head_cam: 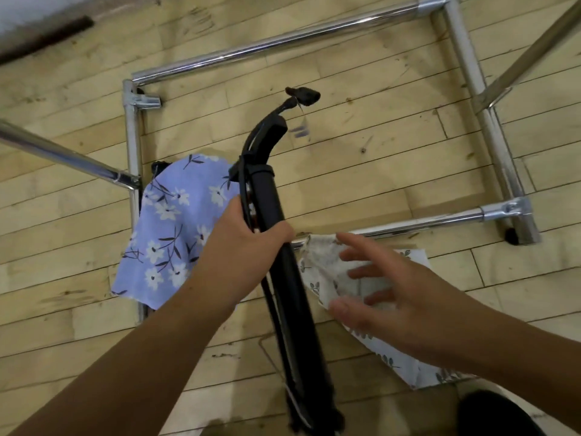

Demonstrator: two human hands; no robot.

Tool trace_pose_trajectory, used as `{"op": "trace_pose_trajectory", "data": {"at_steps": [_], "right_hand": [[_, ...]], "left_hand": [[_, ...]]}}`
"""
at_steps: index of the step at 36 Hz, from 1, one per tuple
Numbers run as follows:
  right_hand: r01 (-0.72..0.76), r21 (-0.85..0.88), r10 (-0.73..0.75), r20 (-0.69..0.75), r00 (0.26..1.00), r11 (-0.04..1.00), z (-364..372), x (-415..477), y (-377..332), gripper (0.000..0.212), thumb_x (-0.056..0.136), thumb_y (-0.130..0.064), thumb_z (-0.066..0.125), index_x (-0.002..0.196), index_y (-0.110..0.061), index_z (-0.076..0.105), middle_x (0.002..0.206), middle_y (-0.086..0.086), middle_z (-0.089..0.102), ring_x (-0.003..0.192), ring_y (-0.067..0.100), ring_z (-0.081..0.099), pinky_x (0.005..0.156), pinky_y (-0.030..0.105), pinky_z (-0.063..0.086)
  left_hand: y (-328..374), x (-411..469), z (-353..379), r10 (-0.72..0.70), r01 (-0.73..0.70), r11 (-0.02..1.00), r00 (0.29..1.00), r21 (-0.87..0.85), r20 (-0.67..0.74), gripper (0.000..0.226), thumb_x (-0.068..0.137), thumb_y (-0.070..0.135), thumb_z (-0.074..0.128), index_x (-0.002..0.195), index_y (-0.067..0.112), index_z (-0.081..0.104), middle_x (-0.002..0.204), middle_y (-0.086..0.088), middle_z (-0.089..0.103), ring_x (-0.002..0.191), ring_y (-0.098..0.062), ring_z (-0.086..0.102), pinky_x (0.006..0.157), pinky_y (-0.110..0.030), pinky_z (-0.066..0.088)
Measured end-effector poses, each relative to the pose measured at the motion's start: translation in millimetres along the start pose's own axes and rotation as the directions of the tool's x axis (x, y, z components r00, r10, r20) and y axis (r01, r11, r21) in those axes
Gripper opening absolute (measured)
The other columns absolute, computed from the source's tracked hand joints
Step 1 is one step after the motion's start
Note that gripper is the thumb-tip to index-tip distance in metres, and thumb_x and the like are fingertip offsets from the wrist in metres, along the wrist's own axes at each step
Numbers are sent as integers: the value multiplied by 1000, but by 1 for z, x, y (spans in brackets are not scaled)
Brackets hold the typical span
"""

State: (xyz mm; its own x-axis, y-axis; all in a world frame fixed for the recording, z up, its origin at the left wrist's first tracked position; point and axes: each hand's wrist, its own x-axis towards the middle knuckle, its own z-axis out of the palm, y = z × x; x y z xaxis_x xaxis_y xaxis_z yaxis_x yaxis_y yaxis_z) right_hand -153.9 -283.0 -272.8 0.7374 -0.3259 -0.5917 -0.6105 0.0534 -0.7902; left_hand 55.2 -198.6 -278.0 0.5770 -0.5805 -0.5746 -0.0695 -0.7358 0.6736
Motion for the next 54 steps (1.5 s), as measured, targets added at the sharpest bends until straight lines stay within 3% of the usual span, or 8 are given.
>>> {"op": "trace_pose_trajectory", "data": {"at_steps": [9, 15, 26, 33, 37, 43, 51, 54], "right_hand": [[-109, 584, 28, 146, 989, 804, -16, 10, -22, 50, 89, -22, 71, 134, -37, 56, 121, -1, 75, 105, 24, 75, 79, 32, 59], [-108, 601, 98, 50, 994, 792, -43, 6, 3, 58, 91, 6, 59, 131, -37, 55, 105, 10, 77, 76, 29, 71, 62, 41, 56], [-50, -23, 49, -48, 998, 999, -74, -5, 34, 67, 85, -5, 72, 116, -60, 48, 87, -14, 71, 65, 25, 72, 58, 33, 62], [-69, -477, 117, 72, 990, 876, -66, -11, 56, 55, 86, -27, 72, 117, -63, 44, 89, -26, 68, 63, 5, 67, 55, 19, 52], [-108, -644, 207, 80, 975, 757, -53, -12, 63, 50, 89, -42, 65, 127, -60, 38, 79, -16, 67, 65, 1, 65, 55, 16, 49], [-142, -741, 226, 14, 974, 656, -38, -10, 61, 38, 93, -45, 56, 127, -51, 38, 84, -11, 61, 70, 4, 61, 59, 16, 45], [-135, -765, 208, -1, 978, 630, -32, 7, 36, 37, 97, -43, 53, 132, -38, 41, 81, -12, 48, 65, 2, 49, 55, 16, 39], [-143, -738, 209, -2, 978, 660, -33, 12, 25, 44, 97, -39, 55, 137, -35, 37, 87, -10, 54, 68, 5, 54, 59, 20, 47]], "left_hand": [[28, -26, 42, 35, 84, 938, 942, -335, 334, 34, 96, 51, 54, 114, 29, 73, 104, 1, 78, 94, -17, 75, 77, -37, 54], [0, -13, 40, 122, -124, 992, 986, 11, 115, 19, 96, 49, 56, 112, 47, 65, 124, 15, 59, 109, 4, 58, 81, -17, 44], [-30, -15, 59, 37, -140, 937, 951, 319, 308, 21, 98, 53, 56, 116, 43, 62, 115, 20, 61, 83, 7, 57, 68, -12, 41], [-33, -6, 42, 42, -53, 996, 990, 75, 137, 42, 95, 9, 64, 121, 43, 67, 91, 10, 77, 85, -31, 72, 76, -43, 62], [-26, -8, 40, 84, -74, 995, 980, -64, 180, 53, 93, 2, 64, 115, 49, 62, 74, 24, 72, 66, -15, 64, 57, -24, 52], [-18, -18, 47, 115, -89, 988, 971, -129, 211, 71, 89, -4, 64, 126, 57, 63, 122, 20, 70, 90, -20, 55, 91, -54, 57], [4, -28, 24, 191, -181, 955, 981, -234, 22, 59, 92, -6, 62, 119, 46, 73, 109, 5, 77, 83, -43, 68, 88, -69, 54], [11, -24, 8, 137, -105, 867, 990, -488, 30, 36, 89, 7, 57, 111, 26, 79, 108, -2, 78, 102, -30, 71, 92, -47, 61]]}}
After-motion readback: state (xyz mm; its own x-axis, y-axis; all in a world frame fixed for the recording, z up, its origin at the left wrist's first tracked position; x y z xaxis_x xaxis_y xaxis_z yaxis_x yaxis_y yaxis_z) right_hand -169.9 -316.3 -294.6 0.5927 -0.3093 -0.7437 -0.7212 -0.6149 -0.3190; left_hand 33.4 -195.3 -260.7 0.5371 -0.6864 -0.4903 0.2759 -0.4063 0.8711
